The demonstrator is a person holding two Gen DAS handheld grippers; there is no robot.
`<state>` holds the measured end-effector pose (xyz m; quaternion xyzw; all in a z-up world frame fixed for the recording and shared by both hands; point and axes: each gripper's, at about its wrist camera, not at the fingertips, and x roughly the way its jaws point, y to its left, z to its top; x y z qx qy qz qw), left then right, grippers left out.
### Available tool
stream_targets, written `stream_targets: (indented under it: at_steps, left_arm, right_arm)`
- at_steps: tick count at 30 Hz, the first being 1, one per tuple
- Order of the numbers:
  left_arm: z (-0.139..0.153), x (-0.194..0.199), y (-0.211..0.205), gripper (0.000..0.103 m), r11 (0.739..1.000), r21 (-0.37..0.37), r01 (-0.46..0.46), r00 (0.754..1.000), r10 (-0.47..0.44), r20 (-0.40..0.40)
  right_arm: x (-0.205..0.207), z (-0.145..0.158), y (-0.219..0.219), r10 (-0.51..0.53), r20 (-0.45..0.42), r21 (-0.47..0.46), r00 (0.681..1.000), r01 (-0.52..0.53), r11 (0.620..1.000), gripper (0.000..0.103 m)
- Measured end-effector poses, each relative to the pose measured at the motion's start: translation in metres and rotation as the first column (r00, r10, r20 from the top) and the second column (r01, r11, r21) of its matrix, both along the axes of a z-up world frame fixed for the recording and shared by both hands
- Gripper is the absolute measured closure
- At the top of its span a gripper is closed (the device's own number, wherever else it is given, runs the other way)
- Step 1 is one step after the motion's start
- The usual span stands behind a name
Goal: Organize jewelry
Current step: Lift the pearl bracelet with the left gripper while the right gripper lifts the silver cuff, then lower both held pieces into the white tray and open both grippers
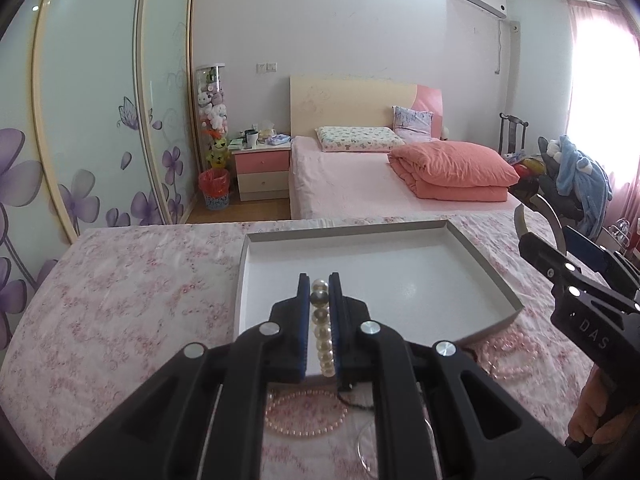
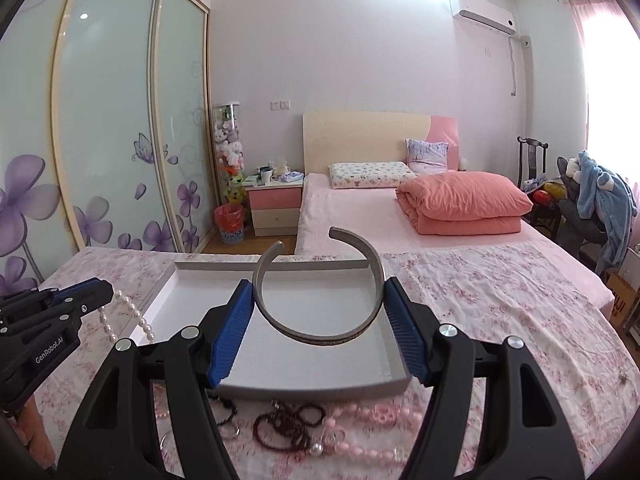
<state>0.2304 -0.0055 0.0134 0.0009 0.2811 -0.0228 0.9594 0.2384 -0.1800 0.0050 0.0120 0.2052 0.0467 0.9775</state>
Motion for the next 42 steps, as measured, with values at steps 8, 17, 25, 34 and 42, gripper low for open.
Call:
stream_targets:
  at_steps: [8,17,25,34,42]
  left_arm:
    - [-0.019,0.049,0.001,0.093,1.0,0.001,-0.006,0.999,0.006,-0.041]
    - [-0.044,0.085,0.002,0.093,1.0,-0.022,0.003,0.994,-0.005,-0.107]
    - [-0.048,0.093,0.009,0.085,0.998,-0.055,-0.001,0.993,-0.006,-0.118]
    - [-0.032,0.076,0.025,0.08,0.997,-0.057,-0.051,0.995,0.045,-0.092]
    - [-0.022,0.034,0.036,0.071,0.997,-0.041,-0.064,0.996,0.061,-0.07]
  right_arm:
    - [0.058,-0.029,0.0,0.007,-0.14,0.034,0.99,-0.002,0.999,0.036]
    - [0.087,-0.061,0.003,0.008,-0.294,0.046,0.956,0.006,0.999,0.036]
    - [0.089,-0.061,0.006,0.004,-0.306,0.034,0.952,0.007,0.999,0.033]
    - [0.07,-0.041,-0.004,-0.01,-0.247,0.031,0.969,0.019,0.999,0.032]
    - [0.031,-0.027,-0.022,-0.021,-0.212,0.031,0.977,0.028,0.999,0.032]
